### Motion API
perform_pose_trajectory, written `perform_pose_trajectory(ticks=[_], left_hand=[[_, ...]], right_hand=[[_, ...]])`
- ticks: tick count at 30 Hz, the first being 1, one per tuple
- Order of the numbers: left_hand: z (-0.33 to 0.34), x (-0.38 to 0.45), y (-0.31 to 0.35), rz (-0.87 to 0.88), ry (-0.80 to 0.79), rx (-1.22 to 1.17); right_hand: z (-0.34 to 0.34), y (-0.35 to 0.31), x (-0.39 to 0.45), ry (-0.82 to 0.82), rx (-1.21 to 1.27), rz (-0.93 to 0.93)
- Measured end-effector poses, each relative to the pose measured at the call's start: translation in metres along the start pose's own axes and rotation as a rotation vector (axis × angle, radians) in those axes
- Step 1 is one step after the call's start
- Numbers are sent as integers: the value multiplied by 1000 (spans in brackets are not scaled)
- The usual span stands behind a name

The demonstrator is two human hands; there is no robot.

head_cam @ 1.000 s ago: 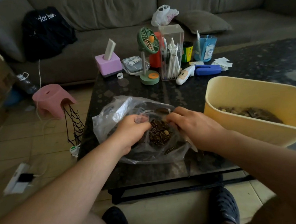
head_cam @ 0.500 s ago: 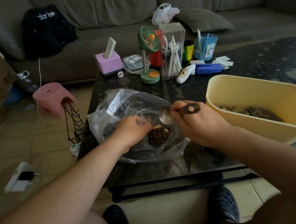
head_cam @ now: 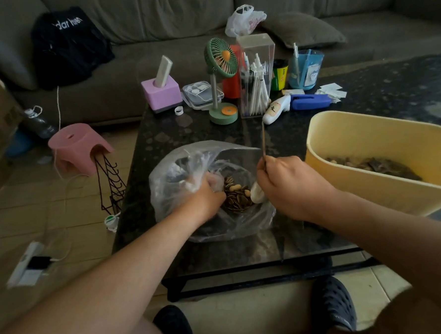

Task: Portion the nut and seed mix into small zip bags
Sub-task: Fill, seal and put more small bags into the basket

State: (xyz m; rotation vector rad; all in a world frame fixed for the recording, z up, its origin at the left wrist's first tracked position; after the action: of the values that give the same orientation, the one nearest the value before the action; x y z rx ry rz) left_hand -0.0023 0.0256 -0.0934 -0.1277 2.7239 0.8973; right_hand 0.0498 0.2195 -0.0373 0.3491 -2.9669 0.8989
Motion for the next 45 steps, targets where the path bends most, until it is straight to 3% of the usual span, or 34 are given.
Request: perform_pose_trajectory(ticks=[7,13,16,19,22,24,26,30,32,40,45], left_hand=[[-4,-6,22,-148,-166,-655],[-5,-13,35,-85,-282,-828],[-9,-18,33,-29,-224,-628],[-18,-12,21,163,-66,-140],[-27,-14,12,364,260,400],[-27,-13,14,612,413,411],[-23,-15,22,714,324,316],[-7,-12,23,340,47,168],[0,-8,19,233,-23,53],[-11,-13,22,128,-164,-513],[-23,-13,19,209,-111,-318]], right_hand=[[5,13,-10,85,61,62],[-5,11,-14,102,200,221],[-9,6,-13,104,264,292],[-7,7,-12,99,387,368],[-1,9,-11,138,478,418],[1,11,-10,166,495,429],[1,11,-9,162,506,437],[0,8,-12,160,519,422],[4,5,-13,133,513,404],[8,7,-8,118,684,511],[6,9,-8,123,750,508]])
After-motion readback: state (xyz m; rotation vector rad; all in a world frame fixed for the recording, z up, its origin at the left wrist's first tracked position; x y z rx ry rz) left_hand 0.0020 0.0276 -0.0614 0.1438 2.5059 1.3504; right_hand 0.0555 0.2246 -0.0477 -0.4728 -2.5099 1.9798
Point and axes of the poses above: each hand's wrist, its own x-axis towards the middle knuckle, its own z-axis out of the palm, y = z × x, the point moved 1 cm from there along x, towards the middle knuckle, and after that the axes turned 8 degrees about x, right-handed, at the moved point
